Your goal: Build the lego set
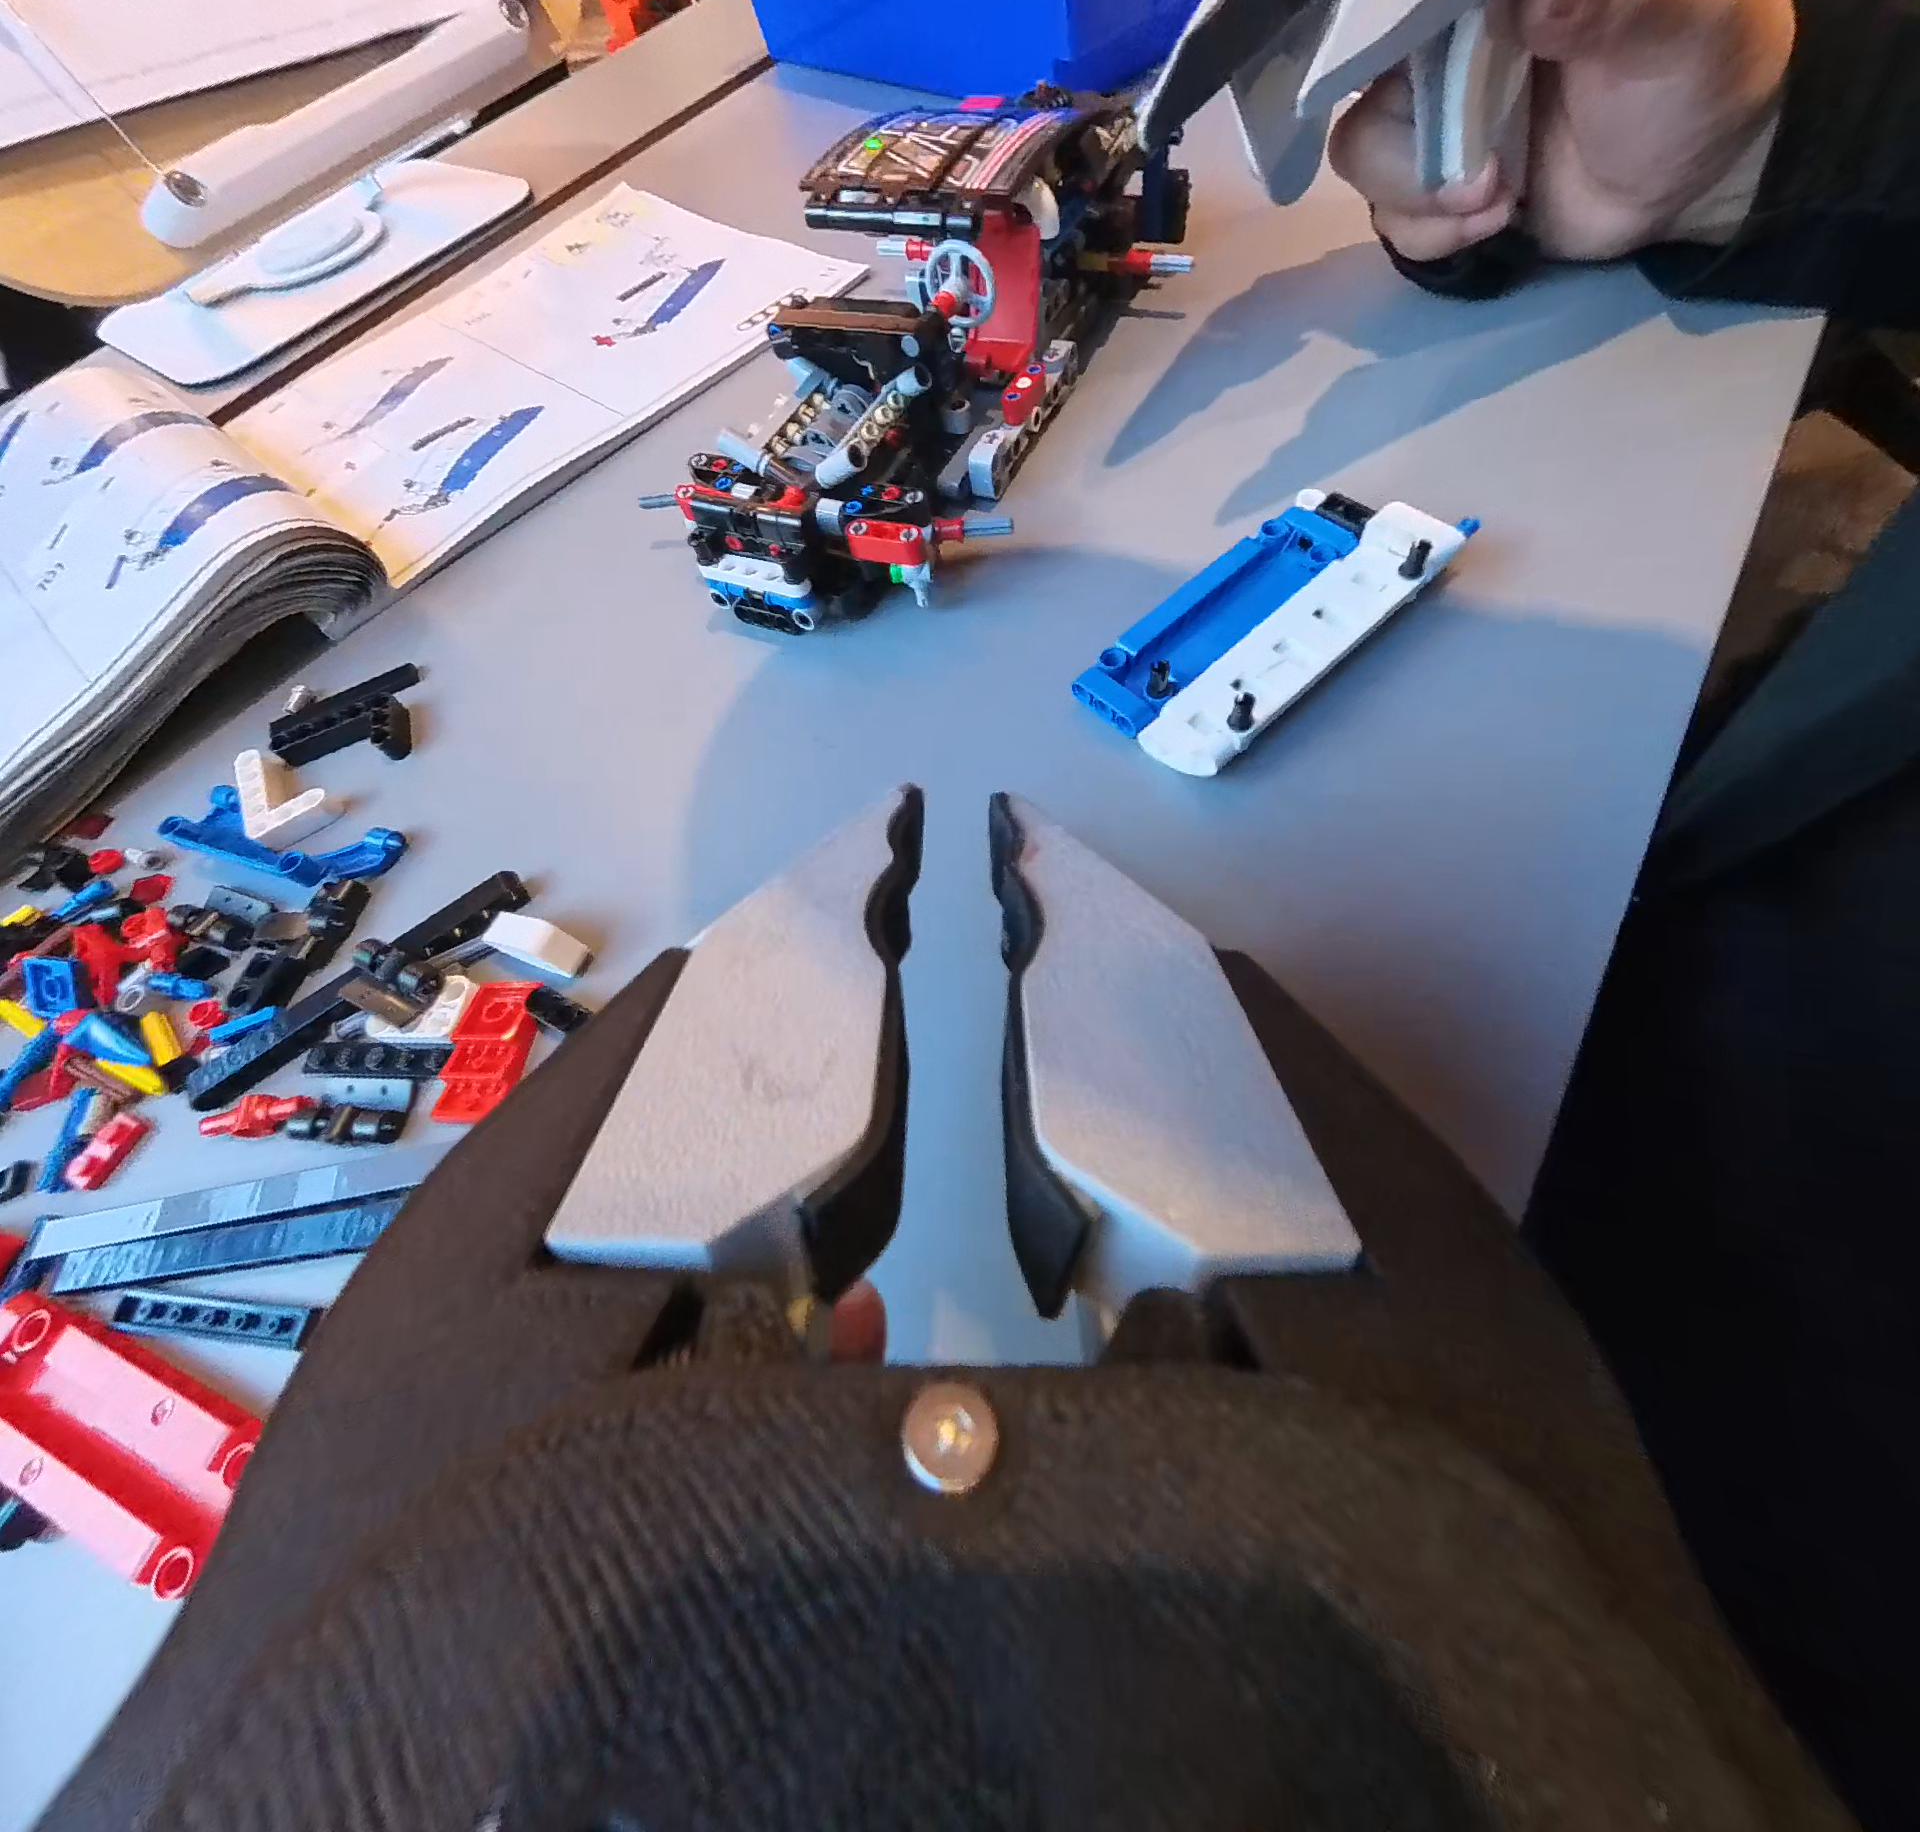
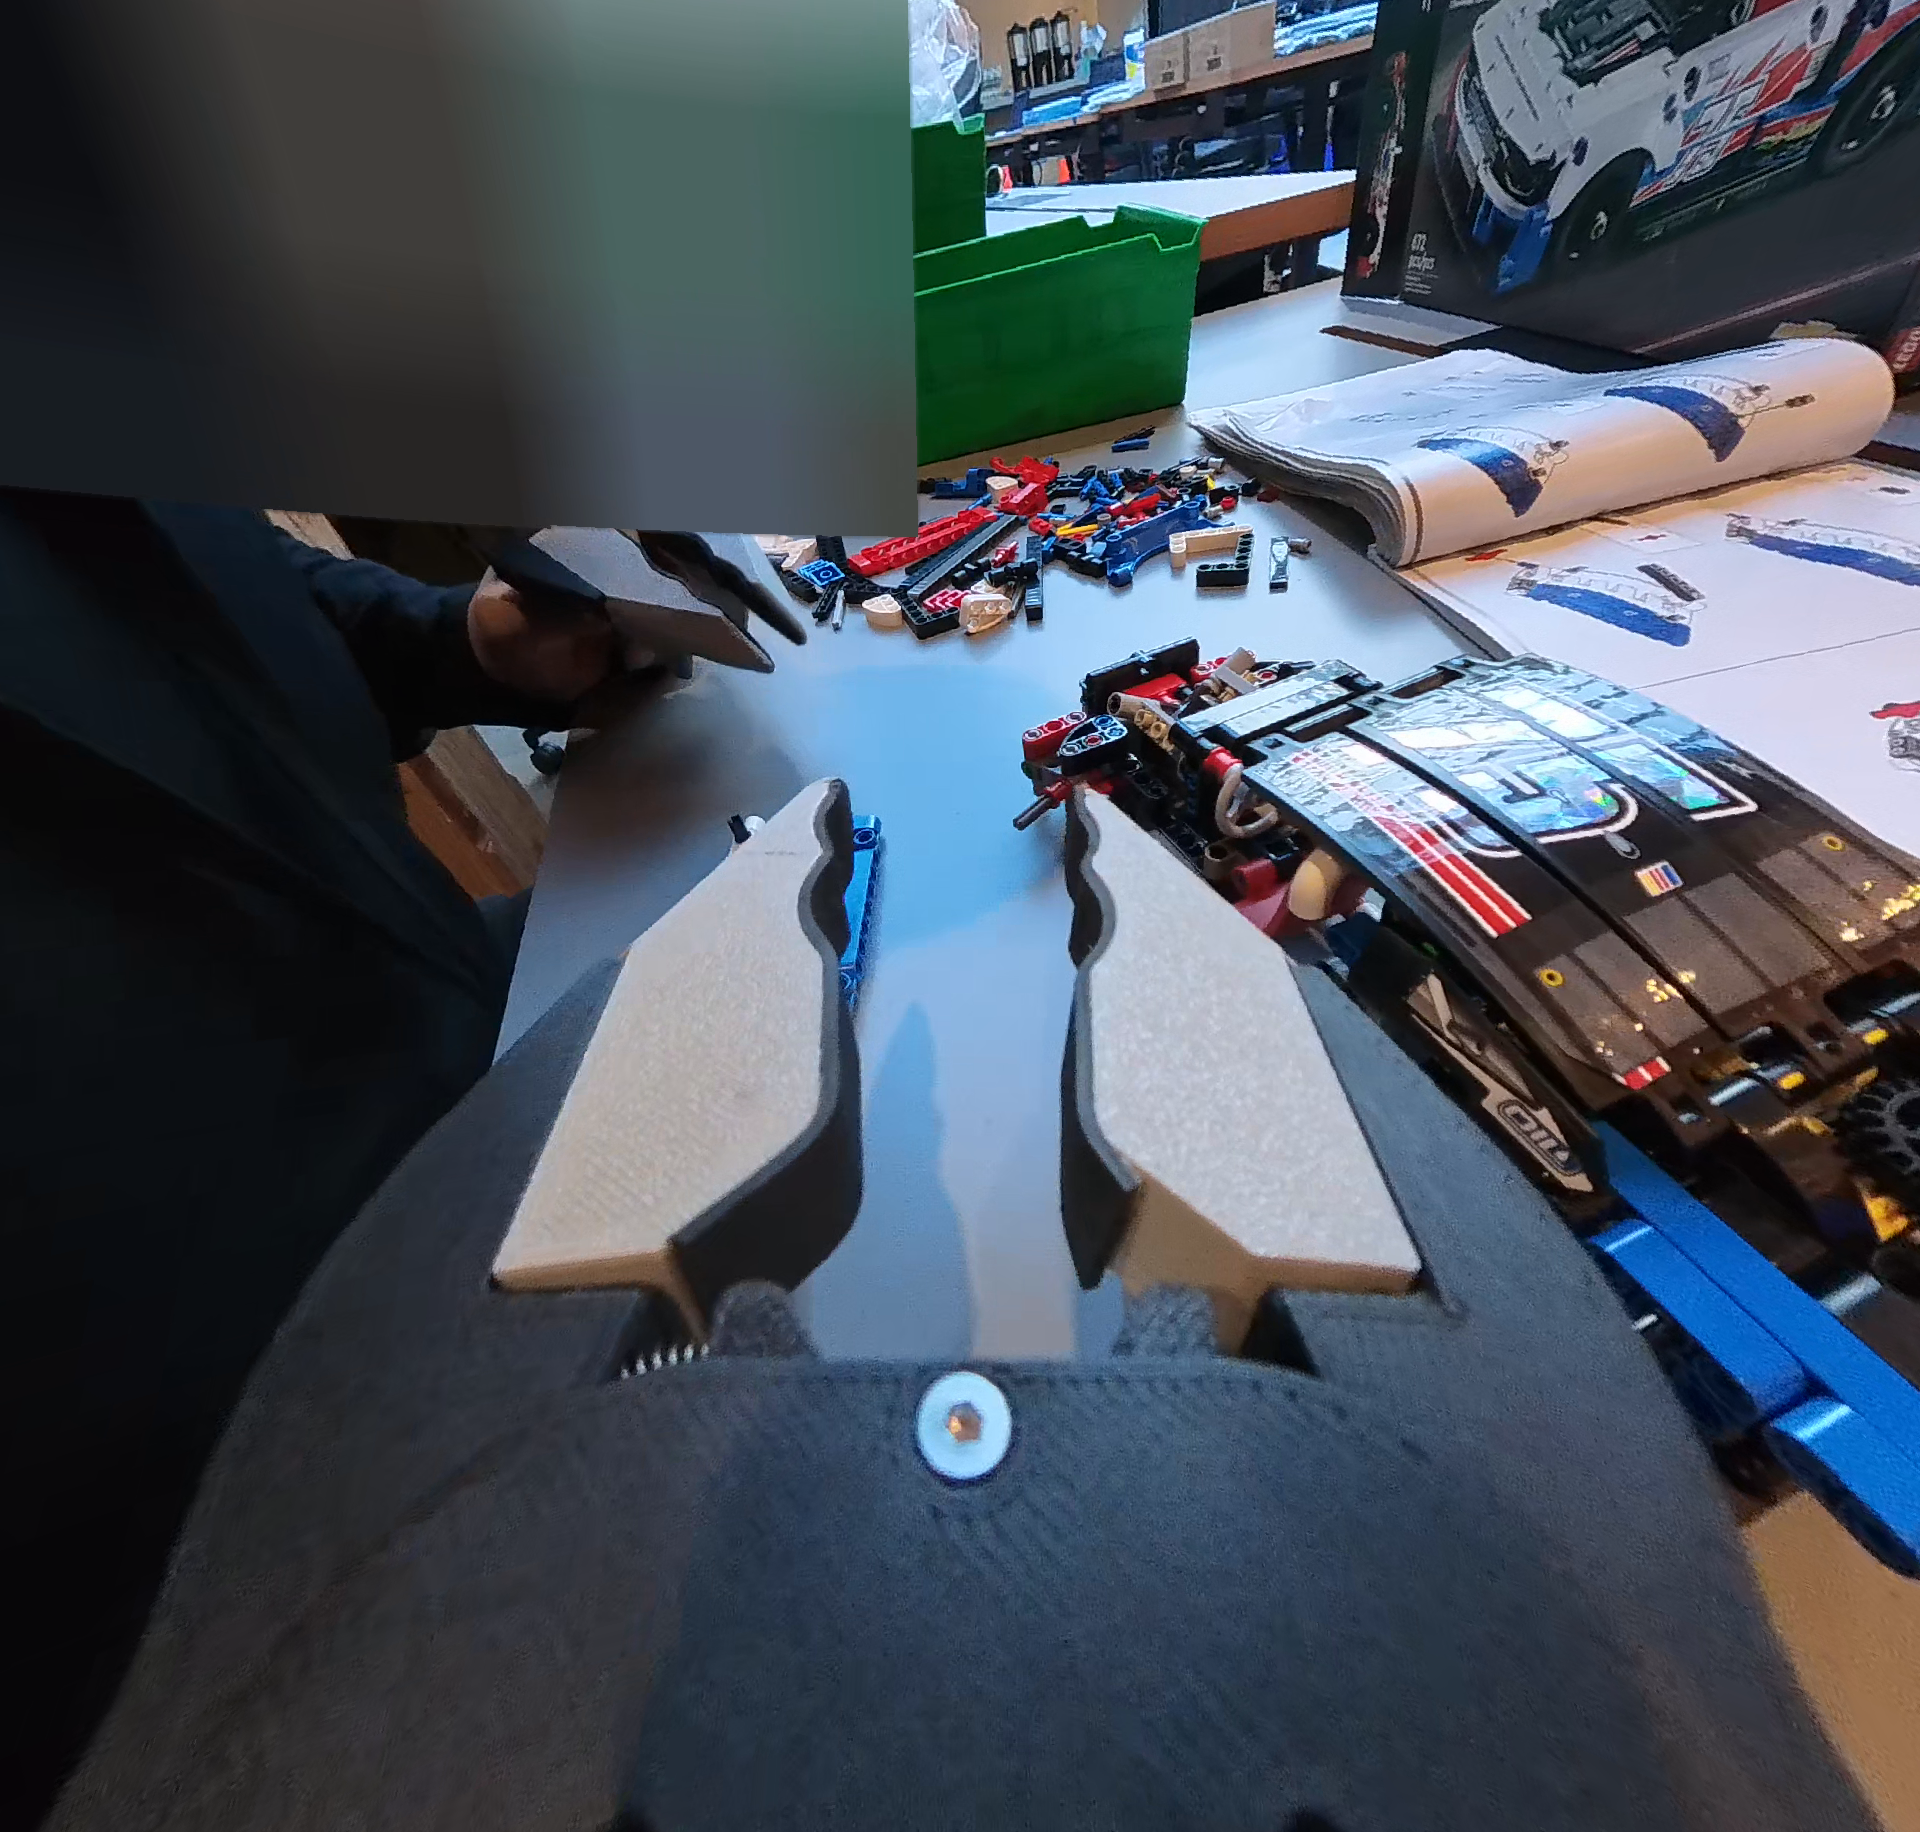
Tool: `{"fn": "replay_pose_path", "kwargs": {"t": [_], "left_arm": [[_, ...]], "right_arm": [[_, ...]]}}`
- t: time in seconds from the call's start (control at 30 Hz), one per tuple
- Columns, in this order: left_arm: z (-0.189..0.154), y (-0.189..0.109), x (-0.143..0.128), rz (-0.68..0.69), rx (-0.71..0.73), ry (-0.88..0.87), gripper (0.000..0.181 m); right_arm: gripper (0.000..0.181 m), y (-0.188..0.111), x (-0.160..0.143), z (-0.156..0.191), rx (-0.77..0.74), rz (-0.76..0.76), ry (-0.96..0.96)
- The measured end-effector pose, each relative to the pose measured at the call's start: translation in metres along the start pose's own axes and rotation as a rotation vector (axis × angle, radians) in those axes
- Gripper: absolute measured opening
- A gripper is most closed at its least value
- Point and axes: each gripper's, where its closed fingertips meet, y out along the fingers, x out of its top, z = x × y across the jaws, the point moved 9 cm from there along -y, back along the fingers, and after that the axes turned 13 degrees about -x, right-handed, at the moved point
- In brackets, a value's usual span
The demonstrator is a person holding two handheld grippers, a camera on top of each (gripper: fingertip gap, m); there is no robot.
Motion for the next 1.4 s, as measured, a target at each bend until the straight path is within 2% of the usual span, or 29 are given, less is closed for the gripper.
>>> {"fn": "replay_pose_path", "kwargs": {"t": [0.2, 0.67, 0.87, 0.93, 1.0, 1.07, 1.1, 1.23, 1.33, 1.4], "left_arm": [[0.001, 0.0, 0.0, 0.003, 0.005, -0.006, 0.019], [-0.005, 0.0, 0.001, -0.008, 0.001, 0.051, 0.021], [-0.004, -0.002, 0.002, -0.024, 0.001, 0.038, 0.024], [-0.001, -0.006, -0.001, -0.013, 0.02, 0.007, 0.03], [0.007, -0.022, -0.009, 0.08, 0.106, 0.0, 0.029], [0.016, -0.051, -0.019, 0.196, 0.188, 0.031, 0.016], [0.021, -0.068, -0.024, 0.246, 0.219, 0.037, 0.016], [0.039, -0.116, -0.043, 0.388, 0.191, -0.085, 0.019], [0.051, -0.125, -0.051, 0.398, 0.126, -0.193, 0.024], [0.057, -0.121, -0.054, 0.408, 0.097, -0.198, 0.024]], "right_arm": [[0.039, -0.001, 0.001, -0.002, 0.007, -0.008, 0.024], [0.039, -0.001, 0.0, 0.001, -0.028, -0.013, -0.018], [0.039, -0.003, 0.001, 0.0, -0.031, -0.028, -0.009], [0.039, -0.004, 0.001, 0.0, -0.034, -0.038, -0.013], [0.038, -0.005, 0.001, 0.001, -0.038, -0.042, -0.017], [0.038, -0.006, 0.001, 0.001, -0.042, -0.048, -0.016], [0.038, -0.007, 0.001, 0.001, -0.042, -0.051, -0.014], [0.038, -0.005, 0.001, 0.001, -0.037, -0.037, -0.015], [0.037, -0.005, 0.0, 0.002, -0.043, -0.035, -0.031], [0.036, -0.005, 0.0, 0.002, -0.045, -0.036, -0.032]]}}
